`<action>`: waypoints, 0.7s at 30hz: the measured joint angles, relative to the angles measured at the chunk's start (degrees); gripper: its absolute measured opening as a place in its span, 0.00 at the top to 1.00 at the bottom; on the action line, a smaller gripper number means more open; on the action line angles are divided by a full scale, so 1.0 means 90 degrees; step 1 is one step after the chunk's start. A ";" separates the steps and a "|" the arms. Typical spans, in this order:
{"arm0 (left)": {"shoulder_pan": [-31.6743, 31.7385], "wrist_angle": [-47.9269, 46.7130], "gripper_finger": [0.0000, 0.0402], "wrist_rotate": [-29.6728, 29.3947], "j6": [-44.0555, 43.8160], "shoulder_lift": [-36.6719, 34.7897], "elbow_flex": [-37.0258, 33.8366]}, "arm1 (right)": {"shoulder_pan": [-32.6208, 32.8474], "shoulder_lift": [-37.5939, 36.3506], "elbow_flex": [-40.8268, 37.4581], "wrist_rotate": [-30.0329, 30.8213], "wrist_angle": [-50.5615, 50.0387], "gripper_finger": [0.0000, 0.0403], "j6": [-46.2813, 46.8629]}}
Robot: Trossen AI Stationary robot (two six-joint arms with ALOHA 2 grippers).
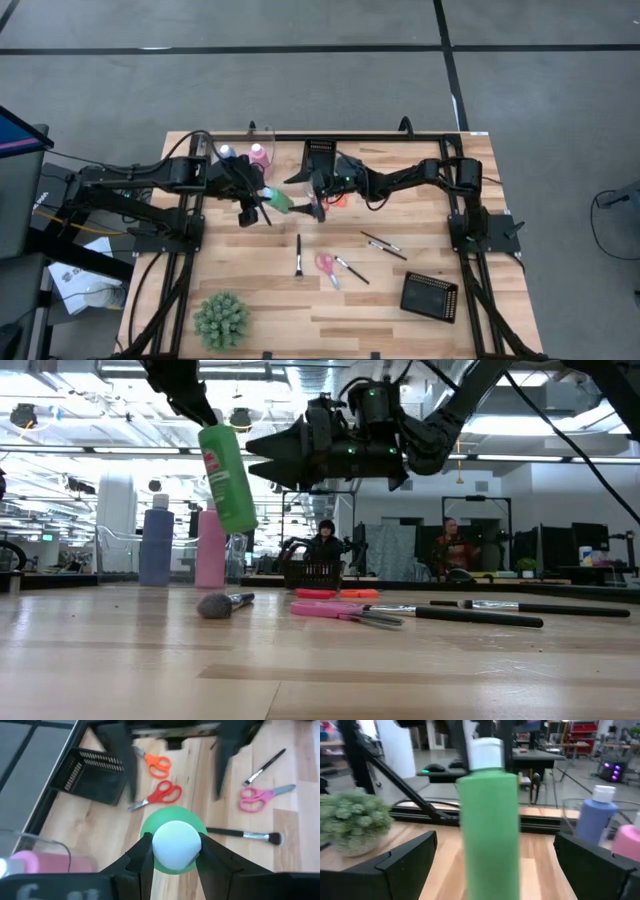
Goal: Pick & Place Paint Supplies
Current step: Put the green paint bottle into the transparent bin
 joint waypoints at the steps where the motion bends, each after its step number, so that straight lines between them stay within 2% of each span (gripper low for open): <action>1: 0.0000 -0.0056 0.72 -0.0054 -0.0002 -0.0002 0.0000 | 0.0034 0.0000 -0.0099 -0.0049 0.0246 0.04 0.0019; 4: 0.0002 -0.0254 0.72 -0.0244 -0.0060 -0.0002 0.0000 | 0.0084 -0.0058 -0.0567 -0.0265 0.1272 0.04 0.0148; 8: 0.0002 -0.0489 0.72 -0.0334 -0.0311 -0.0086 0.0000 | 0.0089 -0.0058 -0.1470 -0.0196 0.2853 0.04 0.0264; 12: 0.0006 -0.0795 0.72 -0.0720 -0.0521 -0.0335 0.0002 | 0.0075 -0.0058 -0.2349 -0.0124 0.4275 0.04 0.0729; 17: 0.0137 -0.1056 0.72 -0.0961 -0.0820 -0.0801 0.0003 | 0.0031 -0.0058 -0.2861 0.0013 0.4390 0.04 0.1057; 21: 0.0337 -0.1386 0.72 -0.1031 -0.1134 -0.1121 0.0015 | 0.0300 -0.0036 -0.3086 -0.0036 0.4194 0.04 0.1207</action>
